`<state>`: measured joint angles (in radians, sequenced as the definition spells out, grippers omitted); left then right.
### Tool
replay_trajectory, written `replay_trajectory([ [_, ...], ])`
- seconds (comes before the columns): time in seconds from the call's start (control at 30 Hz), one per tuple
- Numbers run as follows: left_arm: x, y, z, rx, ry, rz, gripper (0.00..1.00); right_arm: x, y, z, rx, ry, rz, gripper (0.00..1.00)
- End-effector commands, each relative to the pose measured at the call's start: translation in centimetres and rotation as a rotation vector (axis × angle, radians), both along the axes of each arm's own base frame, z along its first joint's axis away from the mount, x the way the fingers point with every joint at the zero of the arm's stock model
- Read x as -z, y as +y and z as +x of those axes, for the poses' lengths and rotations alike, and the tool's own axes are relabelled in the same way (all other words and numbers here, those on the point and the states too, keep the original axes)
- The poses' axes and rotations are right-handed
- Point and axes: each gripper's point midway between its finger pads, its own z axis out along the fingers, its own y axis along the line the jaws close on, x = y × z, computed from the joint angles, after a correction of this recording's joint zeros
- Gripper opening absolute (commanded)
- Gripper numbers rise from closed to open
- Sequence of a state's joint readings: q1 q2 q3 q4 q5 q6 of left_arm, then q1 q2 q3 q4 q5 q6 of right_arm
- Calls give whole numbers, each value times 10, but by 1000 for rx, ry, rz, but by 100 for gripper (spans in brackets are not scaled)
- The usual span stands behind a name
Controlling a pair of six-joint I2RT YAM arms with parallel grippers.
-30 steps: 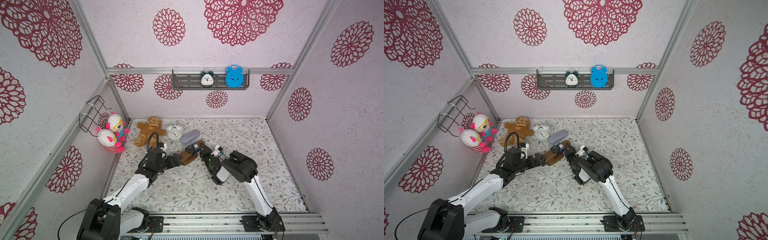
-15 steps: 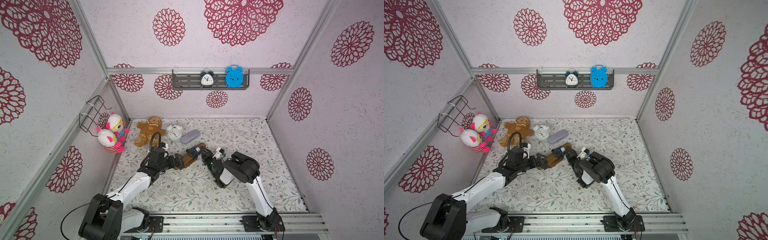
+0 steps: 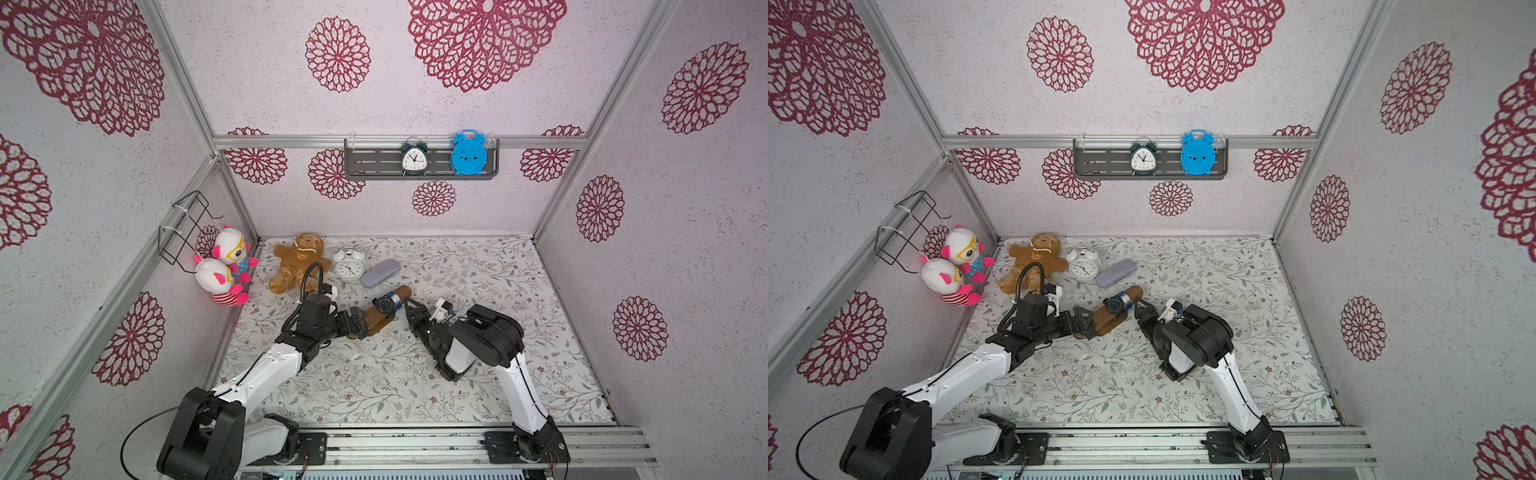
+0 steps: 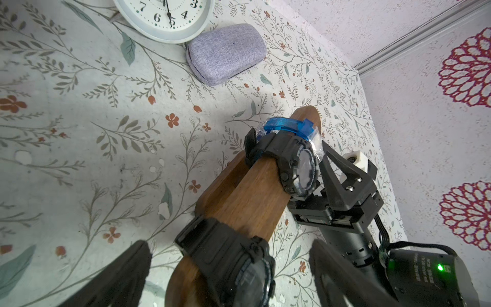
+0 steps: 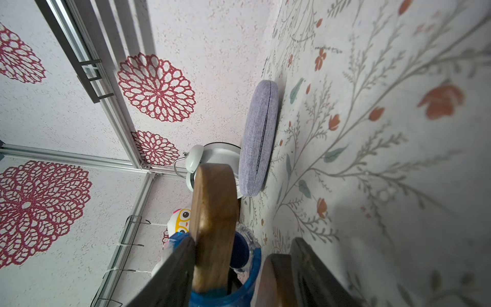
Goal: Place watch on stand
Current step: Place the watch on the stand.
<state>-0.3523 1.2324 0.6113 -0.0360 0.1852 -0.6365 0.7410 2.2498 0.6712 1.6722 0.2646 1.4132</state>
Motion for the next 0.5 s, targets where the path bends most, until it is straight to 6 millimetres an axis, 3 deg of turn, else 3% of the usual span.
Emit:
replay_trajectory([
  [0.0,-22,11,6,-2,-66,56,98,-17,-12,0,11,-39,-12,62],
  [0.17,-37,38,8,-42,-106,93,98,-24,-37,-8,31,-45,-62,74],
  [0.3,-64,78,10,-121,-206,147,98,-28,-67,-19,43,-38,-142,92],
  [0.47,-103,125,11,-201,-358,246,98,-48,-100,-26,35,-67,-324,93],
])
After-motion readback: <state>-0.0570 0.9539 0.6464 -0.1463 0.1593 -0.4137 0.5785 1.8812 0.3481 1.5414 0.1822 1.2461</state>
